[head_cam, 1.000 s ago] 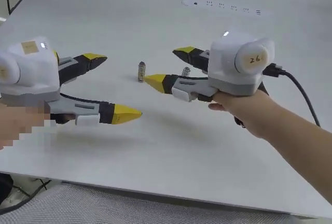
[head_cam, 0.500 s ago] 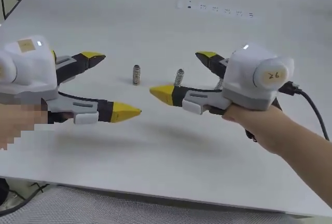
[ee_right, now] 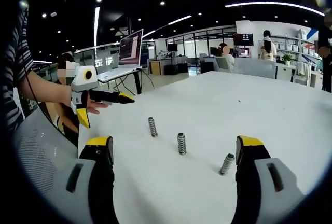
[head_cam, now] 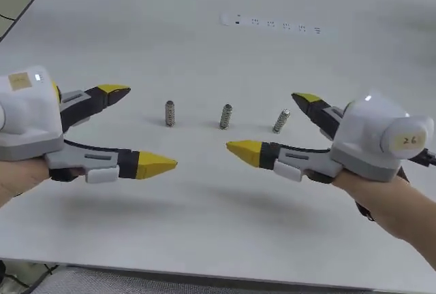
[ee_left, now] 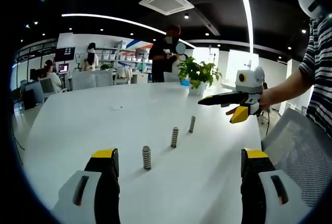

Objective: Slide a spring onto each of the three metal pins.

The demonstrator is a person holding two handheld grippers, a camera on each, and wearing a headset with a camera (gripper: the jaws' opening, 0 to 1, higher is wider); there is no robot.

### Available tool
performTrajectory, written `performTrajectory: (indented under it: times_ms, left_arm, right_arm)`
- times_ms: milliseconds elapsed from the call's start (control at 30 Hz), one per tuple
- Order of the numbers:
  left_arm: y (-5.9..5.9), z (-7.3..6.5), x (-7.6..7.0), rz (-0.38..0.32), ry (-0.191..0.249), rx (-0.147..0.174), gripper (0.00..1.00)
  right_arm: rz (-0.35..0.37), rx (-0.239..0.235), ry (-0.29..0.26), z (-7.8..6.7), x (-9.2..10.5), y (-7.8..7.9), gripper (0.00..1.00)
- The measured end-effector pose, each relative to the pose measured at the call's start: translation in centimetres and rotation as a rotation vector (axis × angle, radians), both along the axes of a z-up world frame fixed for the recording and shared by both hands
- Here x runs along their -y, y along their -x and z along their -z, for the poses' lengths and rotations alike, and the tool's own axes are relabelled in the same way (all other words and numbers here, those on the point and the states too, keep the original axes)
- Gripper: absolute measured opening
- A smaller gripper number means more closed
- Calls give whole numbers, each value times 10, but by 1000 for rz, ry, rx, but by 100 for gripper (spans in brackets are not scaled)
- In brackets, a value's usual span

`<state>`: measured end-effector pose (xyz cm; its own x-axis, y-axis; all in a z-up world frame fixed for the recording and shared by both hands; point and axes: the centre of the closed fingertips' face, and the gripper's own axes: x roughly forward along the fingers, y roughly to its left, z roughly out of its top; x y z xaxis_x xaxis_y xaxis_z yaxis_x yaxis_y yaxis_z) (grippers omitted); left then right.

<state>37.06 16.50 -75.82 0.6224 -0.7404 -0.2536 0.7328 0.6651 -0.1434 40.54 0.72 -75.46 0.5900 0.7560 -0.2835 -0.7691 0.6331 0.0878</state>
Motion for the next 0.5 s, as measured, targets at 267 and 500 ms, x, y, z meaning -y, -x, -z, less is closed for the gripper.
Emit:
performTrajectory:
  times_ms: [267,500]
  left_arm:
    - [1,3,-2,-10,2,-5,98]
    - [6,4,-10,-22,-3,-12,98]
  right_arm:
    - [40,-29,15,8,33,10,100]
    - [78,-45,12,11,52,12,100]
